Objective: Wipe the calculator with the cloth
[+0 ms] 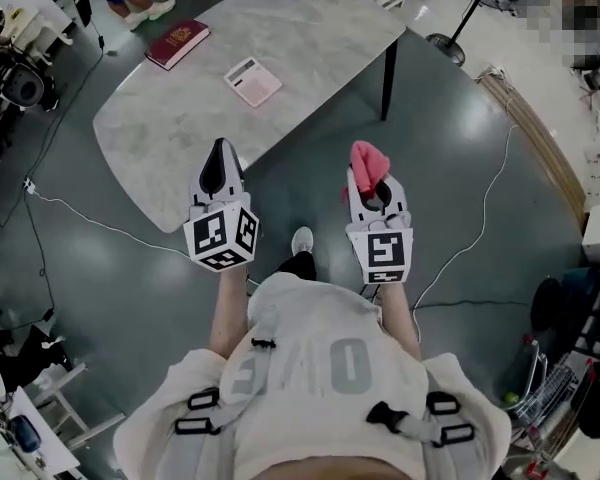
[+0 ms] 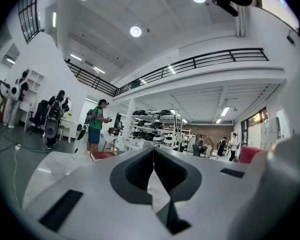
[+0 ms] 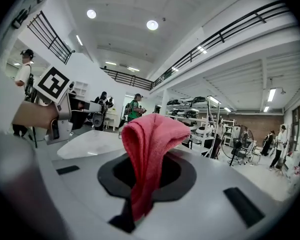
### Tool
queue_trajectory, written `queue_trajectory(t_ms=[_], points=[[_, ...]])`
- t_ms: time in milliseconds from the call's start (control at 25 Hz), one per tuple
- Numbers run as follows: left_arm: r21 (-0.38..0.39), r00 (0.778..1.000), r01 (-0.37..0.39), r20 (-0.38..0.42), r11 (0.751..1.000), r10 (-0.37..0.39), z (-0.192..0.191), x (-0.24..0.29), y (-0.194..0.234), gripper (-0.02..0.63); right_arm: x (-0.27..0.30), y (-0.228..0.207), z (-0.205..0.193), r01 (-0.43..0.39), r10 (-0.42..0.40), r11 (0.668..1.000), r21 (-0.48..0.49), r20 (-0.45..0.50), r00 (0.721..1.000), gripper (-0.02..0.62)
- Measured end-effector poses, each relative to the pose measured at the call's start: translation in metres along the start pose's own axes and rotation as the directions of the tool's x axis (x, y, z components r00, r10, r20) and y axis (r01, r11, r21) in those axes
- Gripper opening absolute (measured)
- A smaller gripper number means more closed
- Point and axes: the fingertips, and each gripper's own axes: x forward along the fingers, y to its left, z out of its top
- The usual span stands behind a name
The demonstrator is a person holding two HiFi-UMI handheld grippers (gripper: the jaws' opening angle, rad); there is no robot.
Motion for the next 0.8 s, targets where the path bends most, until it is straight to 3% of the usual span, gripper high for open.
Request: queue_trajectory(t_ms=[120,320,800], points=[[-0.025,0.999,0.033,-0.013,0.999,-0.034,-0.005,0.050,0.015,0.021,0.051,-0.008,0.008,0.002,-0.002,1.000,0.013,-0.015,1.000,0.057],[0.012,0.999,0.022,-0.025,1.000,-0.022,0.002,0.101,0.037,0.021,0.109,0.000,0.023,-0.043,0.043,0.999,0.014,-0.021,0.999,0.057],[-0.049,0.995,-0.072,-0.074,0.996,0.068,-0.026,0.152,0.069,0.020,0.203,0.007,0.017,-0.167,0.171,0.983,0.073,-0.051,0.984,0.057]])
